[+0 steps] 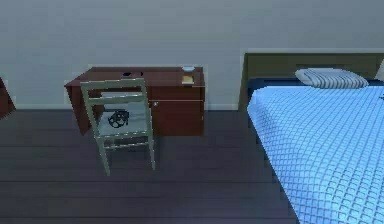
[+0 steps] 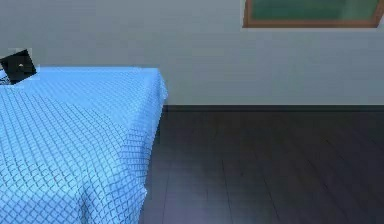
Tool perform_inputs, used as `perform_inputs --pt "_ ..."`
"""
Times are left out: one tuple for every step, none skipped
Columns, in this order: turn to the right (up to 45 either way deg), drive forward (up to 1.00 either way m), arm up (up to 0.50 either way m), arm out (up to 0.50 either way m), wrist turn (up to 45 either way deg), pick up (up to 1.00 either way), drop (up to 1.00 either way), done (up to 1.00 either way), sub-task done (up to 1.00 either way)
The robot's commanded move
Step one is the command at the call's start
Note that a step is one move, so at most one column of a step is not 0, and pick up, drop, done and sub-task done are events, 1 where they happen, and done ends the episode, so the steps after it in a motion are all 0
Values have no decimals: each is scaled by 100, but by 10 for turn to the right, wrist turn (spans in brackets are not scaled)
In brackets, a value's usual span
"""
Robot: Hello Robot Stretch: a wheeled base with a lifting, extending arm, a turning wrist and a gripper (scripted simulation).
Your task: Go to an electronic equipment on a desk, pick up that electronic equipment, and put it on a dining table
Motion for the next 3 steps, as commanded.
perform_inputs --pt "0 100 0 0 0 0 0 0 0" --pt "240 0 0 0 0 0 0 0 0" --pt "30 0 0 0 0 0 0 0 0"
